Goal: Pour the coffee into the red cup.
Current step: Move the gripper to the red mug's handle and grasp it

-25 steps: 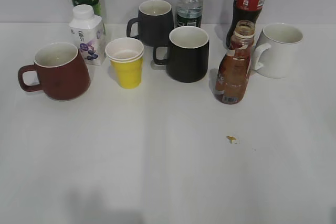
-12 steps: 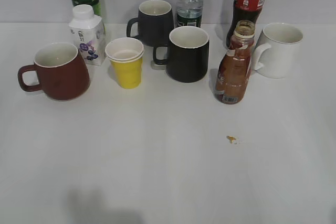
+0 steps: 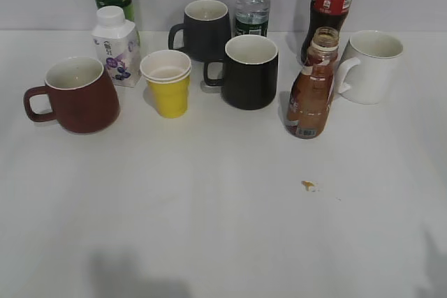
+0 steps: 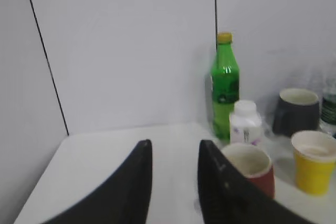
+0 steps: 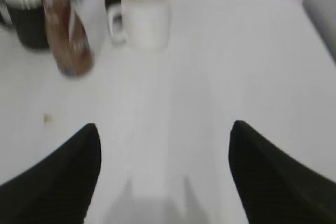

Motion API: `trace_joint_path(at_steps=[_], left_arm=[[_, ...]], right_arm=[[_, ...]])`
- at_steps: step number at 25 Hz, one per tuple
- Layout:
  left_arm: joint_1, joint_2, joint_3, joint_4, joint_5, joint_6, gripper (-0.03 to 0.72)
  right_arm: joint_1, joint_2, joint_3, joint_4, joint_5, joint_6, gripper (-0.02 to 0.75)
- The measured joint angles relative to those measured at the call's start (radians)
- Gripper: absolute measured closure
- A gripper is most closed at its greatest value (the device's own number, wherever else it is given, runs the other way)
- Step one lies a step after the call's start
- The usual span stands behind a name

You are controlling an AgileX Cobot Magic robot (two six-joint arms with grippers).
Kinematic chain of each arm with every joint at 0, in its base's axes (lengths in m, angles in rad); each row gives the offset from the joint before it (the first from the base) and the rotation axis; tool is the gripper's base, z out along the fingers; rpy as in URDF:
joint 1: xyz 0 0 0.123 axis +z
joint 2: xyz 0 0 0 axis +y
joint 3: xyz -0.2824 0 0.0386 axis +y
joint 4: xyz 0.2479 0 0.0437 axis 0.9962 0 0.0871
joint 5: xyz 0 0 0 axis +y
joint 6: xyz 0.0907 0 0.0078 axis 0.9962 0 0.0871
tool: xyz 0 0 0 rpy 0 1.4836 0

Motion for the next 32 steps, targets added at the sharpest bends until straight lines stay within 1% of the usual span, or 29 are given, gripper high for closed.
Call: trace_joint_path(at_steps=[6, 10, 13, 16, 20, 24, 28, 32], left_arm=[[0.000, 0.246, 0.110, -0.015, -0.381, 0.000, 0.449], [0.000, 0.456, 0.122, -0.032, -0.599, 0.000, 0.448], [0.000, 0.624, 0.122, -0.032, -0.690, 0.000, 0.448], [-0.006, 0.802, 0.123, -0.039, -0.721, 0.000, 0.447], [-0.033, 0.892, 0.143, -0.088, -0.736, 0.000, 0.445], [-0.056, 0.958, 0.214, -0.101, -0.804, 0.000, 0.443], [-0.056, 1.028, 0.275, -0.105, -0.904, 0.000, 0.443], [-0.056, 1.107, 0.282, -0.101, -0.975, 0.000, 0.437]], right_arm=[[0.000, 0.185, 0.027, 0.016, -0.415, 0.000, 0.172], [0.038, 0.342, 0.032, 0.017, -0.569, -0.001, 0.171], [0.089, 0.464, 0.032, 0.009, -0.662, -0.001, 0.171], [0.131, 0.584, 0.032, 0.009, -0.721, -0.001, 0.171], [0.167, 0.710, 0.032, 0.009, -0.763, -0.001, 0.171], [0.170, 0.813, 0.034, 0.009, -0.788, -0.001, 0.171], [0.170, 0.830, 0.035, 0.009, -0.800, -0.001, 0.171], [0.170, 0.833, 0.035, 0.009, -0.803, -0.001, 0.171]])
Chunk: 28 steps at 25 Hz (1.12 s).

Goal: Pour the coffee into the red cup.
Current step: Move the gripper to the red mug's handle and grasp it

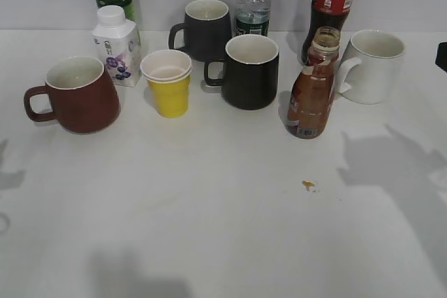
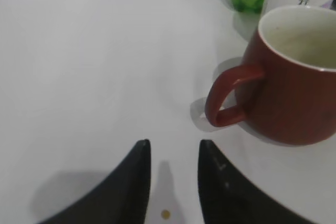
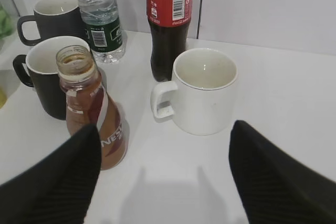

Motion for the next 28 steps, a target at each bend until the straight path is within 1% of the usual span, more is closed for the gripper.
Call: trace_joint_path(at_steps=[4, 9, 11, 13, 15, 18, 28], left_arm=[[0.000, 0.065, 0.000, 0.023, -0.045, -0.011, 0.408], [0.000, 0.142, 0.000, 0.046, -0.130, -0.032, 0.392], [0.000, 0.175, 0.000, 0.091, -0.161, -0.056, 0.391], [0.000, 0.213, 0.000, 0.167, -0.212, -0.077, 0.391], [0.000, 0.251, 0.000, 0.204, -0.281, -0.086, 0.391], [0.000, 0.311, 0.000, 0.207, -0.391, -0.089, 0.391], [0.000, 0.531, -0.002, 0.216, -0.653, -0.090, 0.380]], right_arm=[[0.000, 0.000, 0.000, 0.000, 0.000, 0.000, 0.171], [0.000, 0.021, 0.000, 0.000, 0.000, 0.001, 0.171], [0.001, 0.031, 0.000, 0.000, -0.001, 0.001, 0.171], [0.001, 0.042, 0.000, 0.000, -0.002, 0.001, 0.171], [0.001, 0.052, 0.000, 0.000, -0.013, 0.001, 0.171], [0.001, 0.064, 0.000, 0.007, -0.025, 0.001, 0.171], [0.001, 0.065, 0.000, 0.007, -0.025, 0.001, 0.171]])
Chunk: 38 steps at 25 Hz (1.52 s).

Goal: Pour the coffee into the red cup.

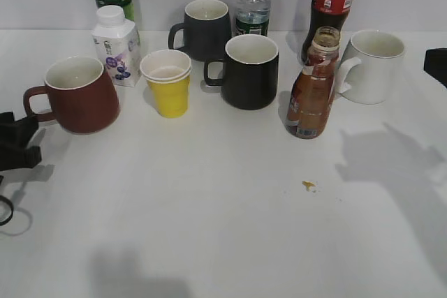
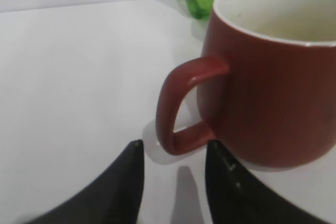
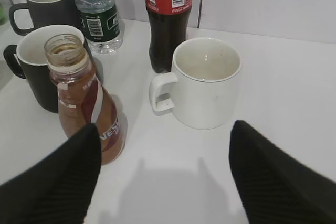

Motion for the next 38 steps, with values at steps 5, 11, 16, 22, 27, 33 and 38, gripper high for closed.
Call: trace_joint_path(at_steps=[5, 11, 16, 22, 27, 33, 38], left_arm=[[0.000, 0.049, -0.045, -0.003, -0.032, 0.000, 0.375], [0.000, 0.070, -0.139, -0.004, 0.024, 0.000, 0.375], [0.000, 0.150, -0.223, -0.004, 0.040, 0.000, 0.375], [0.000, 0.229, -0.309, -0.002, 0.019, -0.001, 0.429], [0.000, 0.235, -0.328, 0.006, 0.030, 0.002, 0.613], [0.000, 0.175, -0.287, 0.042, 0.065, 0.006, 0.615], [-0.034, 0.032, -0.243, 0.068, 0.120, -0.006, 0.617]], right_arm=[[0.000, 0.000, 0.000, 0.000, 0.000, 0.000, 0.171], [0.000, 0.000, 0.000, 0.000, -0.005, 0.000, 0.171], [0.000, 0.001, 0.000, 0.000, -0.005, 0.000, 0.171], [0.000, 0.001, 0.000, 0.000, -0.005, 0.000, 0.171], [0.012, 0.001, 0.000, -0.002, 0.000, 0.000, 0.171], [0.138, 0.040, 0.000, -0.068, 0.000, -0.001, 0.192], [0.158, 0.196, 0.000, -0.078, -0.157, 0.035, 0.175]])
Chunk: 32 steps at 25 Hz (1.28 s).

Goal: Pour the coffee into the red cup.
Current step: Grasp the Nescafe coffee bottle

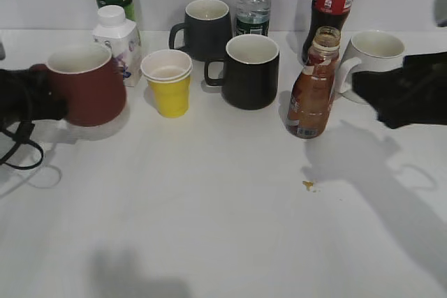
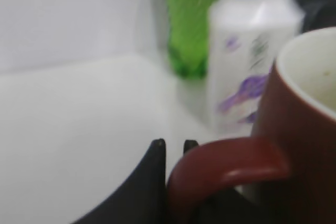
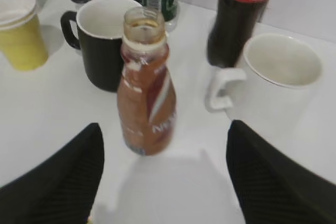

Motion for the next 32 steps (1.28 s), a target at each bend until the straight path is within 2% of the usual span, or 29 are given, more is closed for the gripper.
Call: trace_joint_path(at_steps=[5, 10, 17, 25, 32], left_arm=[[-0.123, -0.095, 0.005, 0.061, 0.109, -0.002, 0.618], [-0.237, -0.114, 0.006, 0.075, 0.145, -0.003, 0.618], [-0.359, -0.114, 0.006, 0.077, 0.155, -0.008, 0.618], [-0.384, -0.113, 0.006, 0.077, 0.153, -0.009, 0.619], [-0.384, 0.021, 0.006, 0.082, -0.013, -0.009, 0.619]], right_arm=[[0.000, 0.223, 0.000, -0.038, -0.217, 0.063, 0.109], [0.000, 0.388, -0.001, -0.102, -0.431, 0.097, 0.106], [0.000, 0.612, -0.033, -0.073, -0.635, 0.099, 0.112], [0.000, 0.743, -0.158, -0.056, -0.657, 0.099, 0.224], [0.000, 0.764, -0.183, -0.059, -0.662, 0.099, 0.227]])
